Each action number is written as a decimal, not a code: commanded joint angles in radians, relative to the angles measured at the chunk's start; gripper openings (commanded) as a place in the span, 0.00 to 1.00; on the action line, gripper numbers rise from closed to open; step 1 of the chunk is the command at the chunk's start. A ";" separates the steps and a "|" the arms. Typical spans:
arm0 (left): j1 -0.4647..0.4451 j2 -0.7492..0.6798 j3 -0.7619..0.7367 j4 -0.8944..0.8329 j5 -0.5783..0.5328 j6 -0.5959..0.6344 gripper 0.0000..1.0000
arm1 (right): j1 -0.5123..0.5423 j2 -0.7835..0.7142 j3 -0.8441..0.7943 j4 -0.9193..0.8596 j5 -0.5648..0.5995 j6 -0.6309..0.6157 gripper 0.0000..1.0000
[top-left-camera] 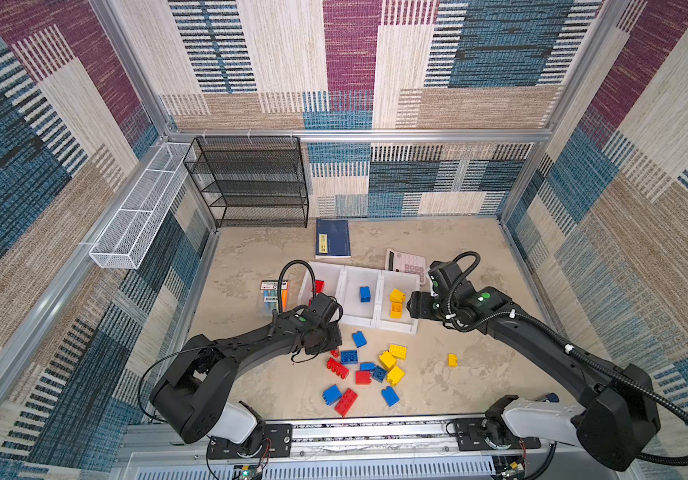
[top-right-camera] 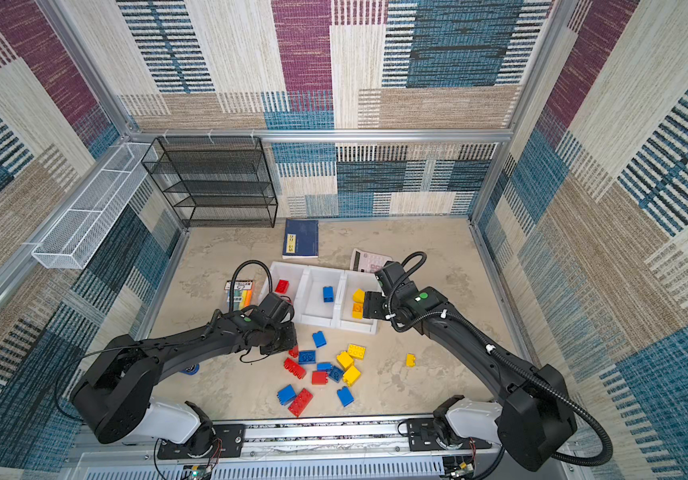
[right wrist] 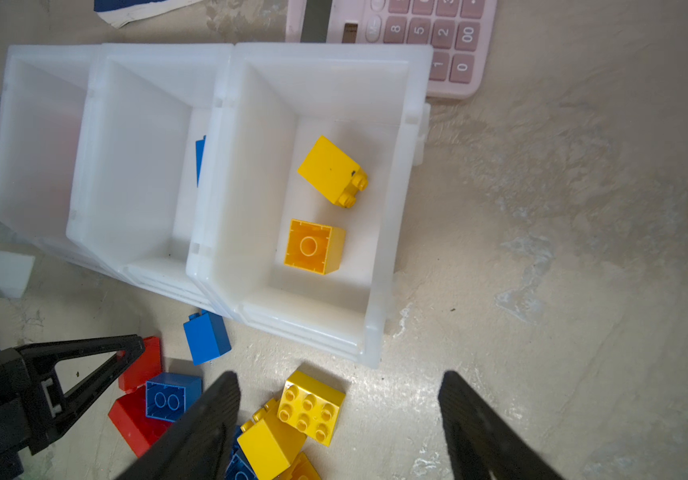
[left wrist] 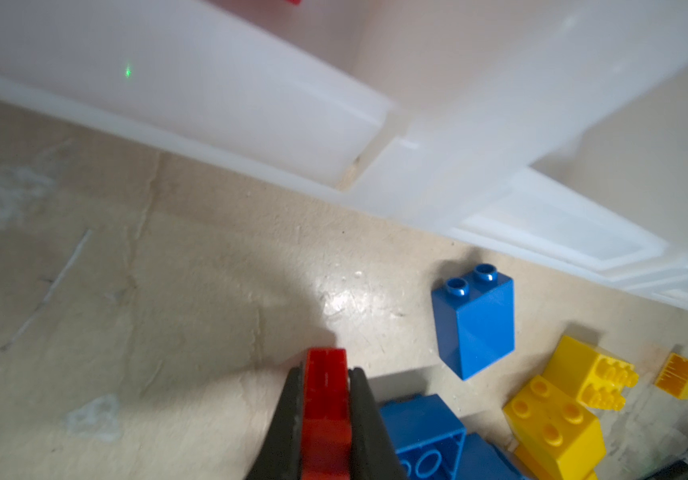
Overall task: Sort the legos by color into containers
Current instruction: 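Carry the red brick with the left gripper into the compartment nearest it and release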
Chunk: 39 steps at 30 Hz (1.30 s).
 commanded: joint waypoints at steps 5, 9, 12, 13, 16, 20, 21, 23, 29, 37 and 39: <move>0.008 -0.045 0.050 -0.053 -0.039 0.046 0.10 | 0.000 -0.025 -0.007 -0.002 0.006 0.012 0.78; 0.073 -0.089 0.149 -0.093 -0.041 0.103 0.10 | 0.001 -0.031 -0.005 -0.007 0.006 0.010 0.78; 0.160 -0.088 0.231 -0.119 -0.024 0.158 0.10 | 0.000 -0.036 -0.004 -0.011 0.005 0.006 0.78; 0.192 -0.077 0.261 -0.127 -0.017 0.176 0.10 | 0.001 -0.038 -0.004 -0.012 0.005 0.006 0.77; 0.275 -0.023 0.348 -0.153 0.011 0.211 0.10 | 0.000 -0.044 -0.005 -0.012 -0.004 0.009 0.77; 0.330 0.058 0.415 -0.144 0.024 0.232 0.10 | 0.000 -0.044 -0.003 -0.004 -0.042 0.011 0.77; 0.339 0.081 0.427 -0.138 0.037 0.231 0.10 | 0.001 -0.042 -0.001 -0.007 -0.046 0.009 0.77; 0.341 0.122 0.451 -0.126 0.052 0.229 0.10 | 0.000 -0.041 0.004 -0.022 -0.042 0.005 0.77; 0.340 0.231 0.515 -0.091 0.114 0.197 0.10 | 0.000 -0.066 0.011 -0.046 -0.038 0.009 0.77; 0.331 0.254 0.529 -0.097 0.113 0.200 0.37 | 0.000 -0.074 0.002 -0.051 -0.031 0.017 0.78; 0.330 0.240 0.520 -0.096 0.111 0.199 0.42 | 0.000 -0.070 0.001 -0.042 -0.036 0.018 0.78</move>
